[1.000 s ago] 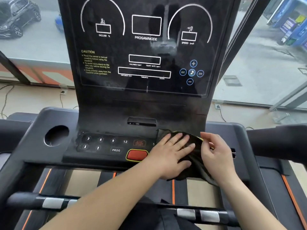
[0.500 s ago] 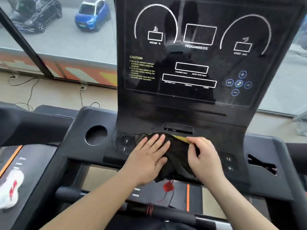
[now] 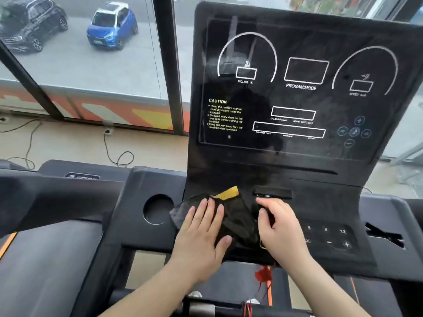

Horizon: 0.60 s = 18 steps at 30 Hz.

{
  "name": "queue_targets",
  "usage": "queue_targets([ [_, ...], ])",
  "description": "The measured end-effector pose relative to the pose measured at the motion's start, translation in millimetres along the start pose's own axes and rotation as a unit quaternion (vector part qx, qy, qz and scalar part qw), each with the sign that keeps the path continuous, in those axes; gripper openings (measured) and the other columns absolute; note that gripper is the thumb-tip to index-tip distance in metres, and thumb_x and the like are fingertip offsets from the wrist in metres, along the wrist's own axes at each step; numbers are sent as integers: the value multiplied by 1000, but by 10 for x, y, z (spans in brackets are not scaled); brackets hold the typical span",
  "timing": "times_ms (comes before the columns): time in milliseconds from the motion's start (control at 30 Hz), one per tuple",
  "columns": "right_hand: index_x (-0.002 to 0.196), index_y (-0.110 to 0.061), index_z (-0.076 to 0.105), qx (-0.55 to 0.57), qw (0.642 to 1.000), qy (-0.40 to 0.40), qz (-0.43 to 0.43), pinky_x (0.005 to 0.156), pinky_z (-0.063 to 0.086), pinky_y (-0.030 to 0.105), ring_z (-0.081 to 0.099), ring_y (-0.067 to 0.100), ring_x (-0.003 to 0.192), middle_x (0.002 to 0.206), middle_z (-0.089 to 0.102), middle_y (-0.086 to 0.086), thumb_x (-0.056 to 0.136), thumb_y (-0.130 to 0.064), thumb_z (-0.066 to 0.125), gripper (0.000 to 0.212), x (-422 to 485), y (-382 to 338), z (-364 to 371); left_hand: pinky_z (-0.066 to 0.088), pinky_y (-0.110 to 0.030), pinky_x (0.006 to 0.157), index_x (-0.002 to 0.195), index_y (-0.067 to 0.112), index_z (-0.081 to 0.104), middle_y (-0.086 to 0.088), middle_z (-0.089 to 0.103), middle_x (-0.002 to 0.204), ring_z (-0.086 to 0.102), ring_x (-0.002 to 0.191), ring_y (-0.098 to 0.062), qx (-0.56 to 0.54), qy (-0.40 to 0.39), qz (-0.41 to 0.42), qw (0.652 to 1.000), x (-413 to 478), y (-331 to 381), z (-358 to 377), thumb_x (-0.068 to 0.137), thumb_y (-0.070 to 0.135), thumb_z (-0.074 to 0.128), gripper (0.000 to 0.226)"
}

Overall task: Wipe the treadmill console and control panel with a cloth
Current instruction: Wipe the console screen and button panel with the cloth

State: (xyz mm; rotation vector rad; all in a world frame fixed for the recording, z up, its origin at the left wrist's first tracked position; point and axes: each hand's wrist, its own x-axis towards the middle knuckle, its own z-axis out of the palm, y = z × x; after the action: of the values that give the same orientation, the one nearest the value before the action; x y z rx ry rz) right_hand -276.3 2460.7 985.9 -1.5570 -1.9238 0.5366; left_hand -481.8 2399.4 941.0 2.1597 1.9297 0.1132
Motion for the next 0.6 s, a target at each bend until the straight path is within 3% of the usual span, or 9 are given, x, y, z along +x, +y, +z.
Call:
queue_targets([
  [67,120,-14,73,6,1000,1,2,101,49,34,60,14,113,116,70,-8,95,-7,61,28,22,-42,20,1,-43,123,163,20,15,-3,13,171,-2,157,-20,41,14,31,999,99,-250,-128,106,57,18,69],
  [133,119,-15,73,14,1000,2,3,100,50,37,61,14,111,114,69,-10,95,-10,59,28,42,-72,33,-13,-41,123,163,23,-4,3,-10,171,-20,154,-15,47,0,-1,999,233,-480,-269,106,53,12,66],
  [200,119,-16,72,21,1000,-1,4,98,52,39,61,14,110,112,68,-11,96,-8,61,28,68,-80,27,-17,-41,124,161,22,-15,3,-23,168,-28,153,-17,53,-11,-29,998,273,-490,-298,106,49,7,65],
  [367,119,-18,73,25,1000,6,7,93,55,41,64,15,109,113,68,-13,94,-4,63,30,148,35,-111,-14,-43,126,161,20,-16,0,-25,168,-30,153,-19,-19,-7,-101,995,222,-100,-202,101,60,-1,74],
  [467,117,-17,73,19,1000,15,9,87,56,46,64,18,105,113,67,-11,93,-2,64,29,189,213,-261,-10,-48,127,162,10,-10,-12,-17,170,-21,156,-29,-46,40,-182,981,559,106,-203,96,72,3,92],
  [533,116,-18,72,19,999,20,19,85,56,47,64,19,98,112,67,-12,93,-1,64,29,230,332,-378,-3,-51,127,161,1,-2,-22,-6,170,-11,157,-37,-102,70,-232,965,809,339,-196,97,70,11,95],
  [600,116,-19,72,25,999,27,31,82,56,46,60,16,86,112,67,-14,93,-2,64,29,255,444,-494,11,-54,127,160,-3,9,-25,4,168,-1,157,-41,-131,112,-220,960,954,524,-182,101,56,21,84],
])
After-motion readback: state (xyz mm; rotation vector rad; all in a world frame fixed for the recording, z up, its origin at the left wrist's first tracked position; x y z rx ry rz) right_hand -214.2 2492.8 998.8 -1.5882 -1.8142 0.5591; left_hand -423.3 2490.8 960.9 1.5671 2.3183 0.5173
